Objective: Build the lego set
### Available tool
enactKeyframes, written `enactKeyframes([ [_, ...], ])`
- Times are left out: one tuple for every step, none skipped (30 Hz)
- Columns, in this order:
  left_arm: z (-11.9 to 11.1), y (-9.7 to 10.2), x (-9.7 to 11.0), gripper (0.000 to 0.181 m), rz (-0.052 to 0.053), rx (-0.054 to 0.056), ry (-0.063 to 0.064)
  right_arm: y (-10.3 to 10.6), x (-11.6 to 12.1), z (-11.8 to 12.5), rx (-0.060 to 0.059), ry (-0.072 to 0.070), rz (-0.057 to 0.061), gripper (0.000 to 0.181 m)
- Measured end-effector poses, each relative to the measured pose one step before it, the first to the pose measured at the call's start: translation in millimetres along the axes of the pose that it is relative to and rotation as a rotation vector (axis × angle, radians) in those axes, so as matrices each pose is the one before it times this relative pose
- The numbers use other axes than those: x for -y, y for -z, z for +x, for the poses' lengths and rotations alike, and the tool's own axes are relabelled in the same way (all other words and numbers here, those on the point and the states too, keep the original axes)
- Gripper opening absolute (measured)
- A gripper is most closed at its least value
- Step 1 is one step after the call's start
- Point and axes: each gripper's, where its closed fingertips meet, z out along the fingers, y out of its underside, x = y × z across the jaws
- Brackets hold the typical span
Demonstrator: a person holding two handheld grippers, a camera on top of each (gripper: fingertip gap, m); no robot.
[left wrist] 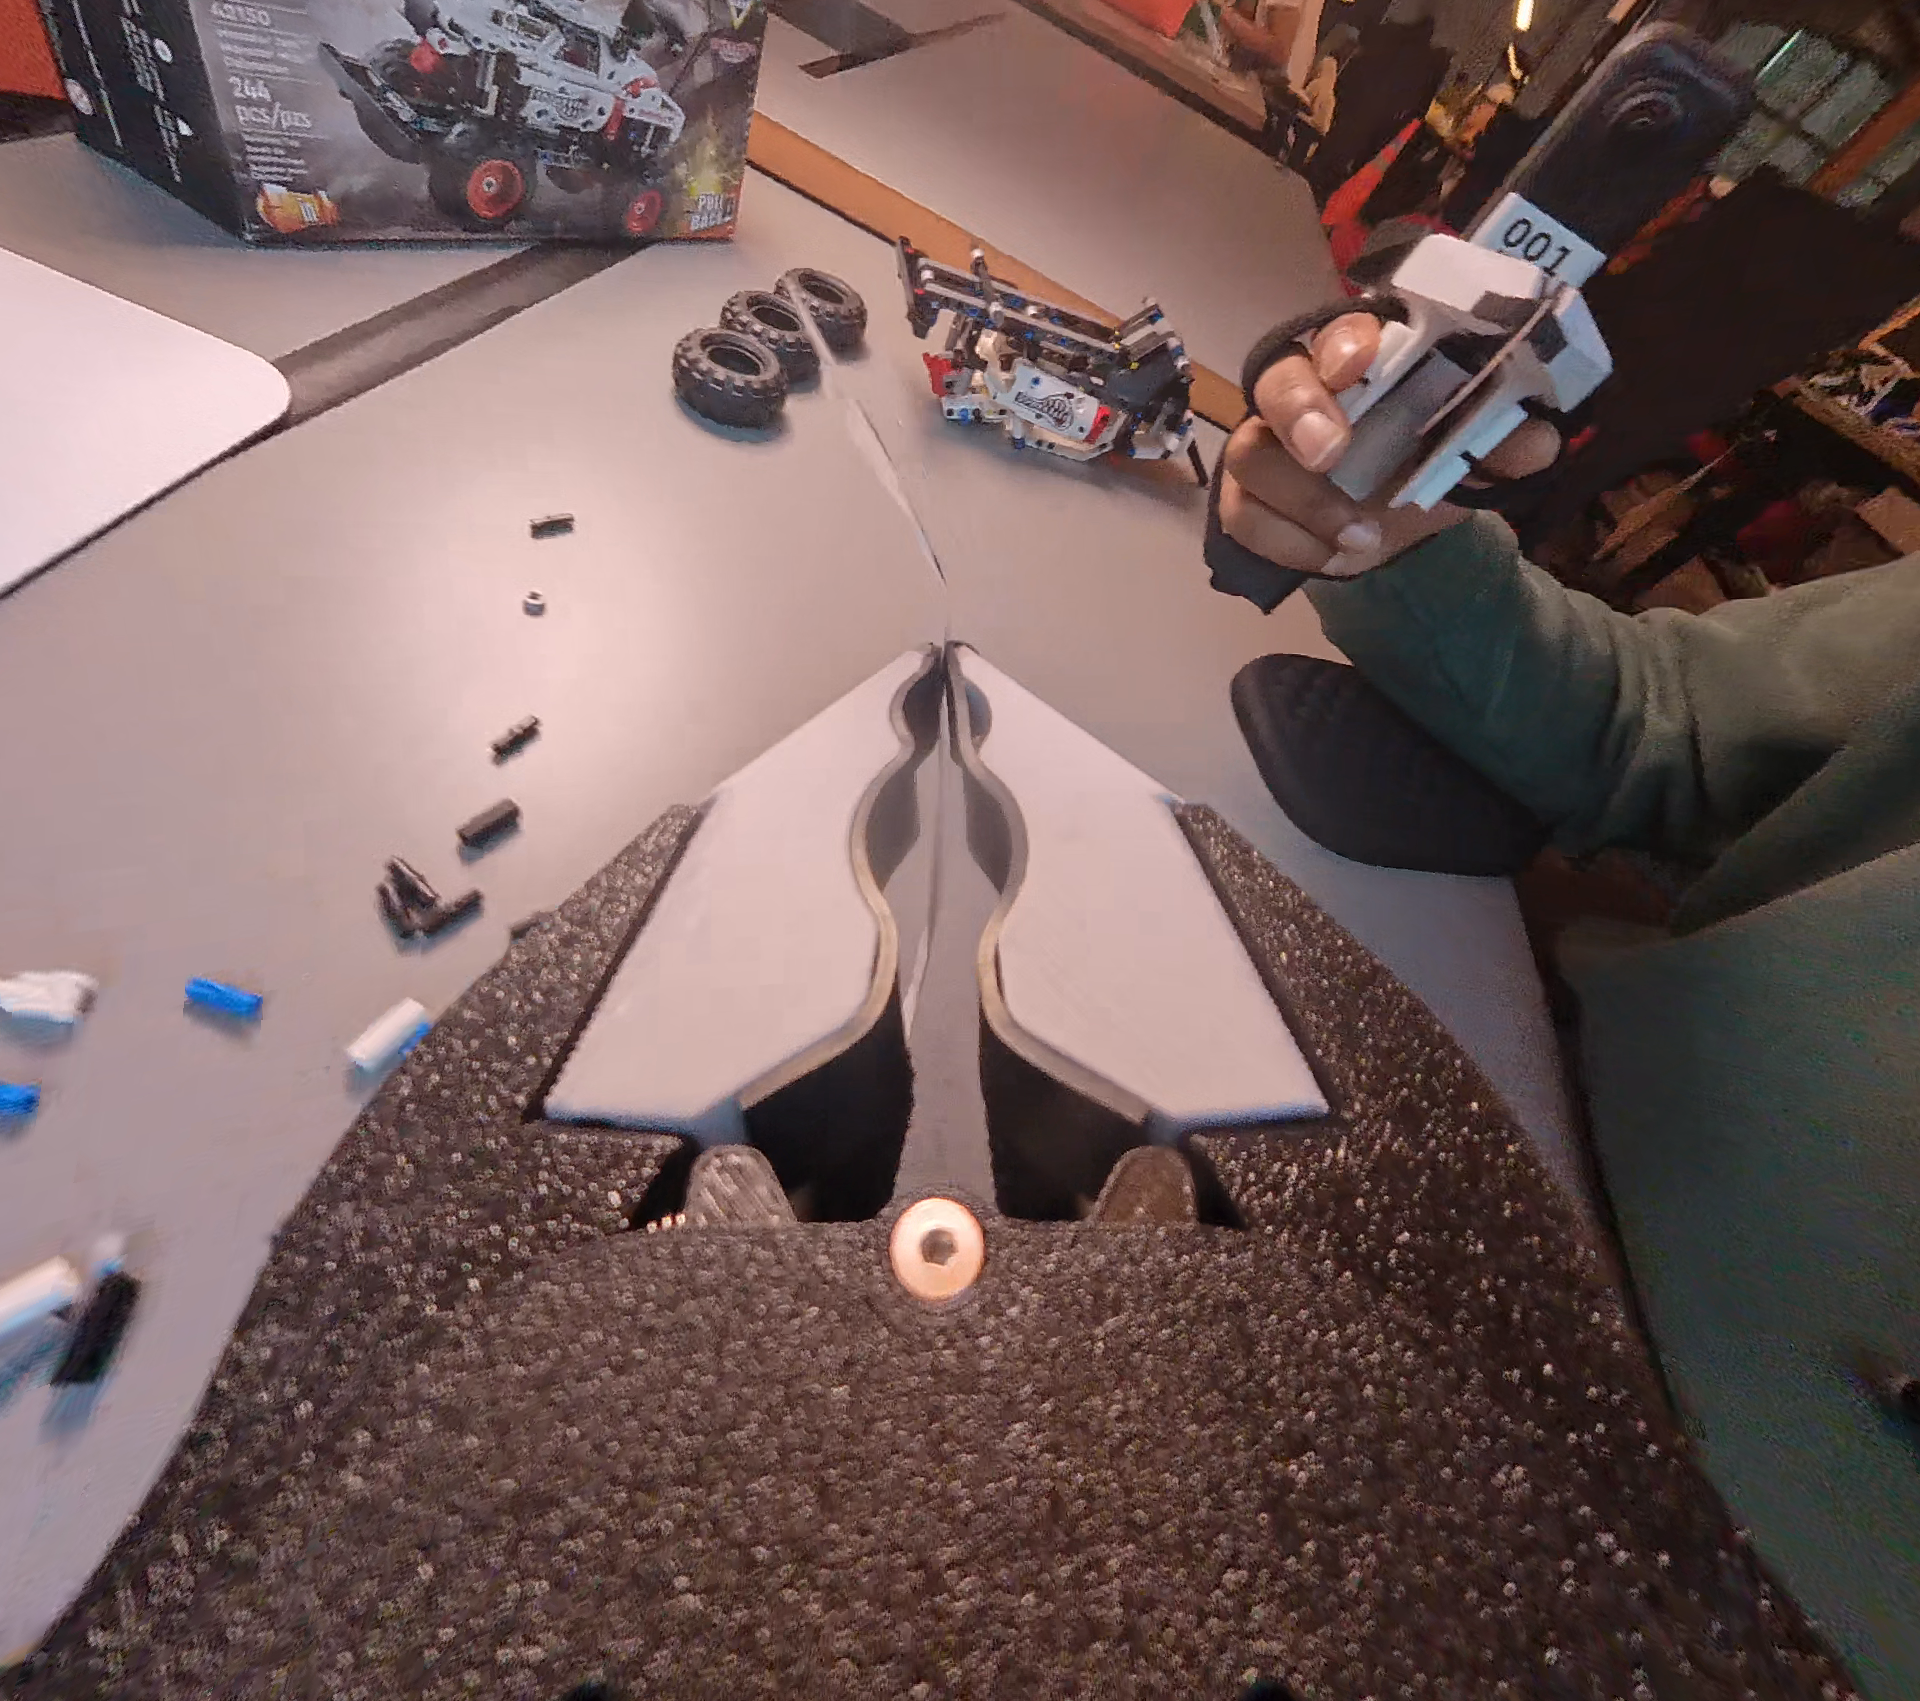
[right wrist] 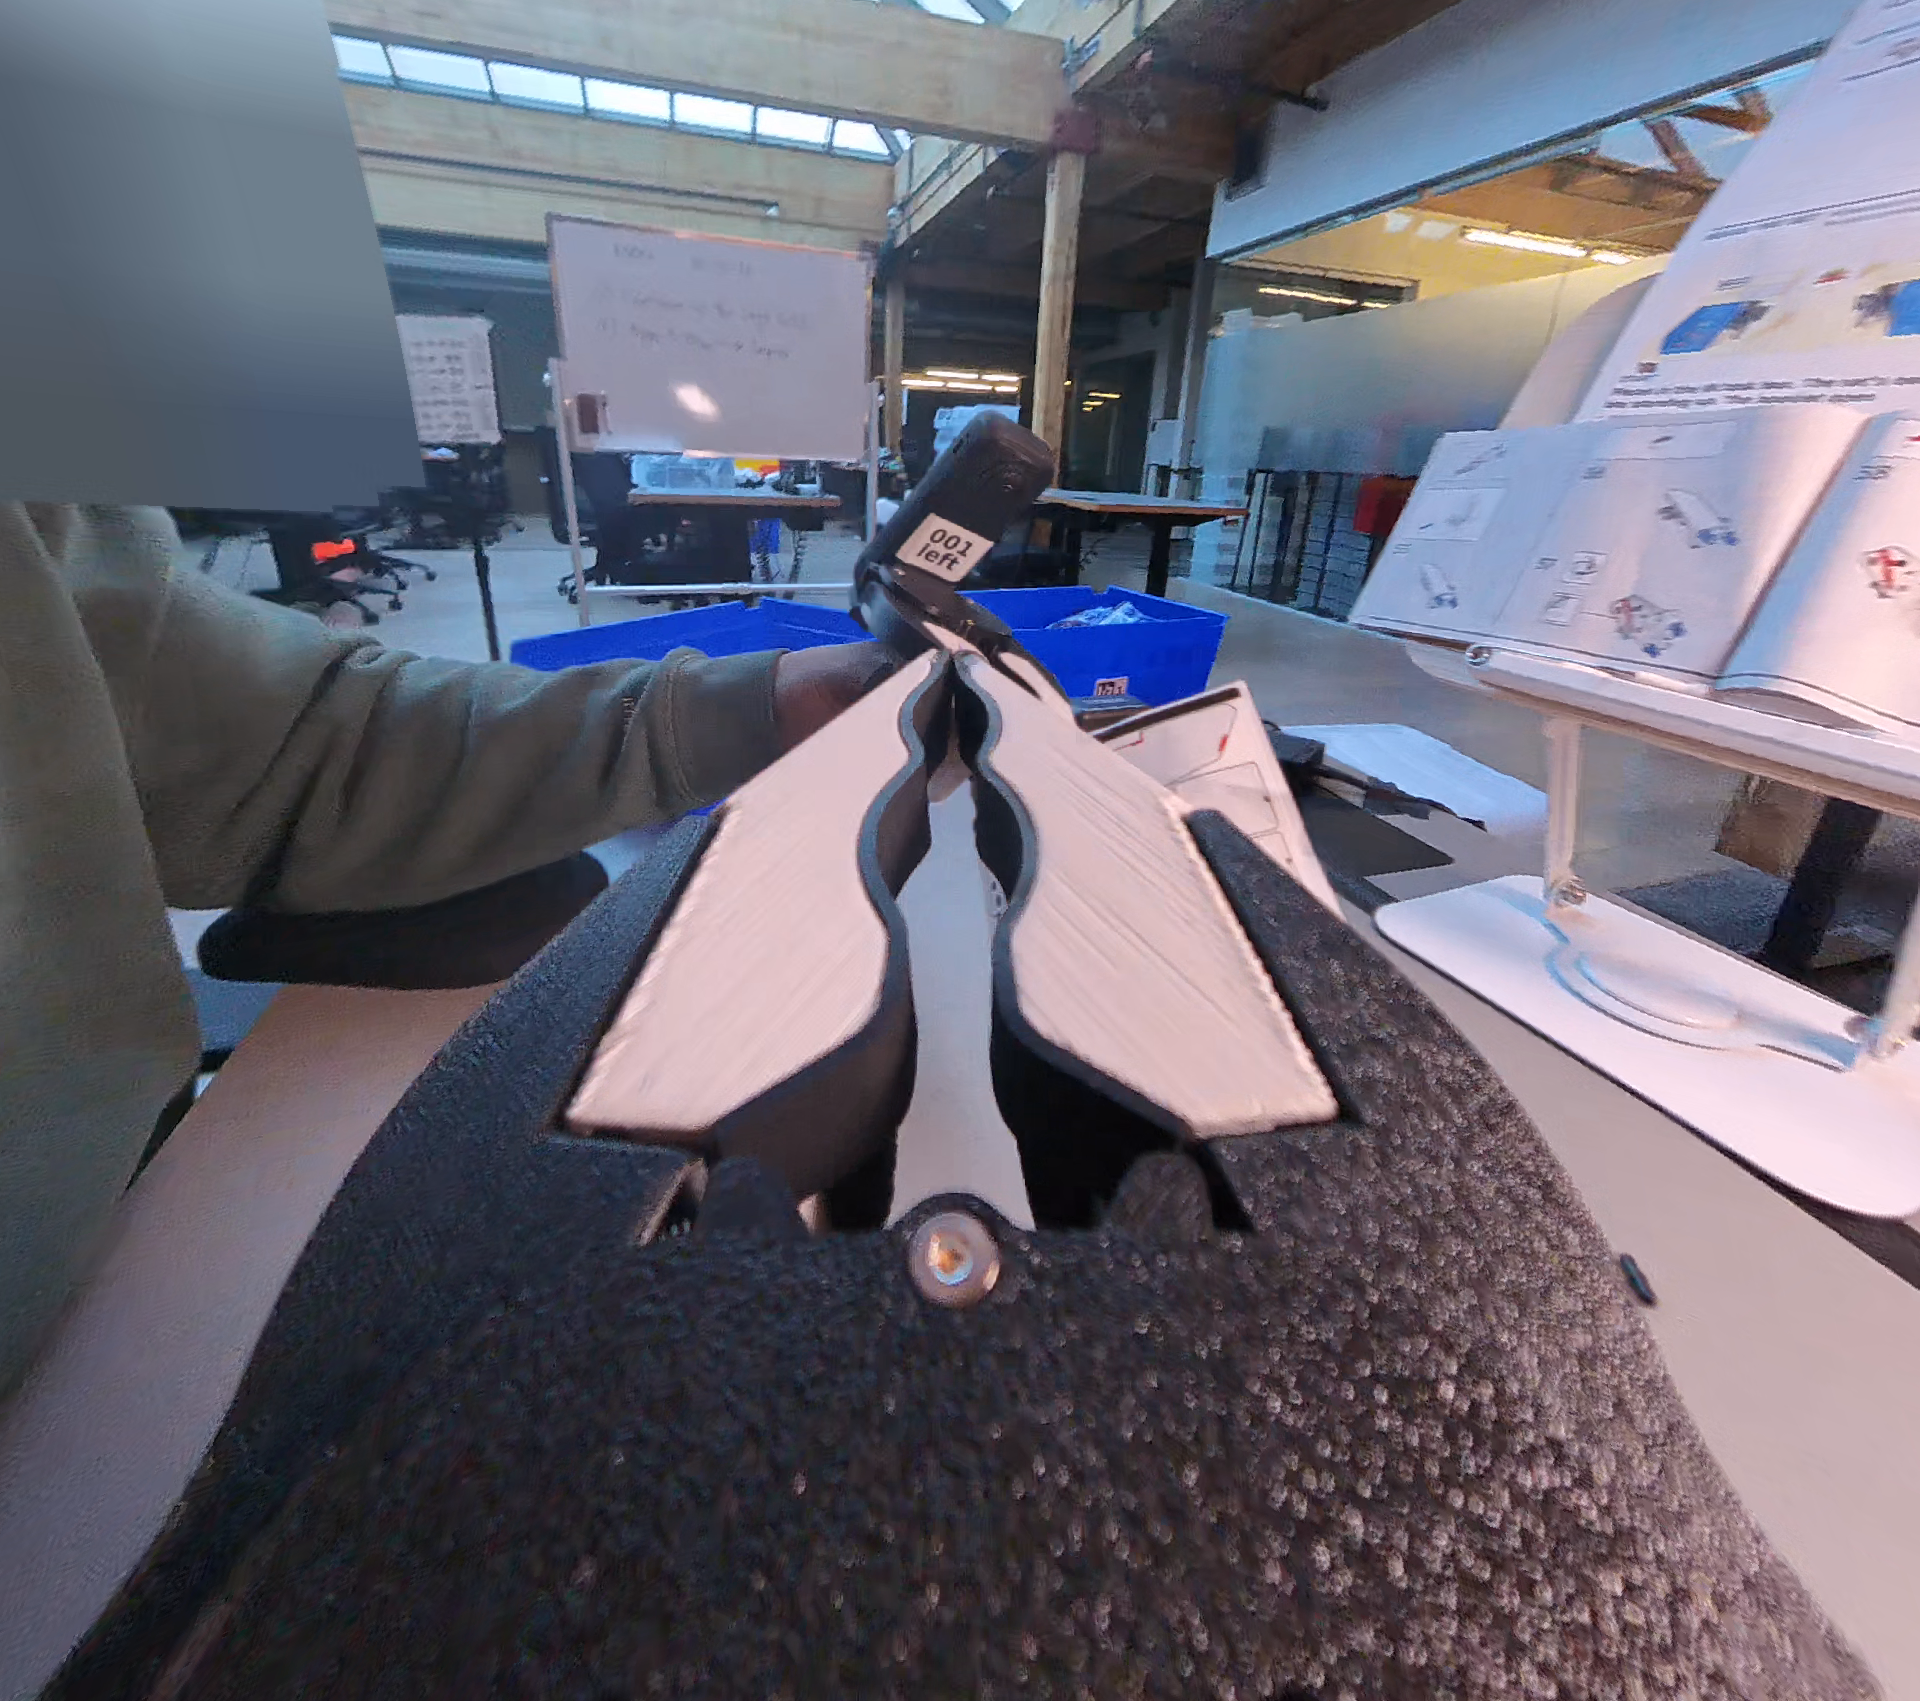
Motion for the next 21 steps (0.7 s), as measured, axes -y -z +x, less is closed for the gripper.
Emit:
enactKeyframes([
  [-12.95, -6.86, 8.50, 0.000, -0.0299, 0.0052, -0.0055, 1.81, 0.00, 5.27, -0.0192, -0.0137, 0.0099, 0.000],
  [-15.19, -7.08, 10.00, 0.000, -0.0189, 0.0170, -0.0068, 0.90, -1.78, 4.14, -0.0128, -0.0104, 0.0015, 0.000],
  [-13.87, -7.84, 9.39, 0.000, -0.0221, 0.0049, -0.0018, 0.43, -3.22, 3.63, -0.0126, -0.0035, -0.0072, 0.000],
  [-13.25, -8.11, 8.47, 0.000, -0.0256, 0.0003, -0.0022, 0.08, -4.03, 2.95, -0.0091, -0.0017, -0.0113, 0.000],
  [-15.41, -8.00, 7.20, 0.000, -0.0278, 0.0167, -0.0113, -0.04, -3.80, 2.41, -0.0081, -0.0027, -0.0104, 0.000],
  [-16.84, -7.84, 4.76, 0.000, -0.0362, 0.0295, -0.0142, -0.22, -2.82, 2.26, -0.0076, -0.0058, -0.0060, 0.000],
  [-16.47, -7.67, 2.77, 0.000, -0.0370, 0.0325, -0.0163, -0.32, -2.52, 1.51, -0.0036, -0.0057, -0.0073, 0.000],
  [-14.61, -7.60, 1.88, 0.000, -0.0322, 0.0266, -0.0102, -0.34, -2.51, 1.17, -0.0035, 0.0008, -0.0106, 0.000],
  [-12.43, -7.23, 0.19, 0.000, -0.0350, 0.0217, -0.0083, -0.10, -2.09, 1.68, -0.0084, 0.0046, -0.0088, 0.000],
  [-12.93, -6.50, -1.65, 0.000, -0.0416, 0.0352, -0.0208, -0.20, -1.74, 1.22, -0.0050, 0.0024, -0.0071, 0.000],
  [-12.97, -5.36, -2.71, 0.000, -0.0435, 0.0476, -0.0297, -0.05, -1.34, 0.77, -0.0012, -0.0012, -0.0055, 0.000],
  [-9.05, -4.88, -2.44, 0.000, -0.0378, 0.0317, -0.0271, -0.03, -1.15, 1.34, -0.0036, -0.0032, -0.0043, 0.000],
  [-5.57, -4.02, -1.95, 0.002, -0.0288, 0.0180, -0.0266, 0.03, -1.09, 1.22, -0.0026, -0.0027, -0.0040, 0.000],
  [-6.75, -2.89, -2.38, 0.004, -0.0279, 0.0346, -0.0284, 0.01, -1.12, 1.11, -0.0020, -0.0031, -0.0035, 0.000],
  [-6.54, -2.01, -2.94, 0.008, -0.0258, 0.0412, -0.0314, 0.05, -1.04, 1.10, -0.0027, -0.0027, -0.0031, 0.000],
  [-5.29, -0.98, -2.32, 0.013, -0.0162, 0.0406, -0.0303, 0.00, -0.74, 1.02, -0.0032, -0.0019, -0.0023, 0.000],
  [-5.76, 0.24, -1.78, 0.017, -0.0073, 0.0509, -0.0309, -0.04, -0.45, 0.70, -0.0020, -0.0020, -0.0010, 0.000],
  [-5.95, 1.78, -1.60, 0.022, -0.0023, 0.0568, -0.0329, -0.15, -0.33, 0.39, -0.0014, -0.0012, -0.0007, 0.000],
  [-7.77, 3.20, -0.94, 0.024, 0.0047, 0.0703, -0.0313, -0.32, -0.36, 0.41, -0.0031, 0.0008, -0.0014, 0.000],
  [-8.35, 4.29, -0.32, 0.026, 0.0125, 0.0715, -0.0219, -0.59, -0.72, 0.12, -0.0028, 0.0017, -0.0027, 0.000],
  [-9.20, 5.37, -0.12, 0.027, 0.0141, 0.0719, -0.0072, -0.73, -1.04, -0.20, -0.0013, 0.0008, -0.0033, 0.000],
])
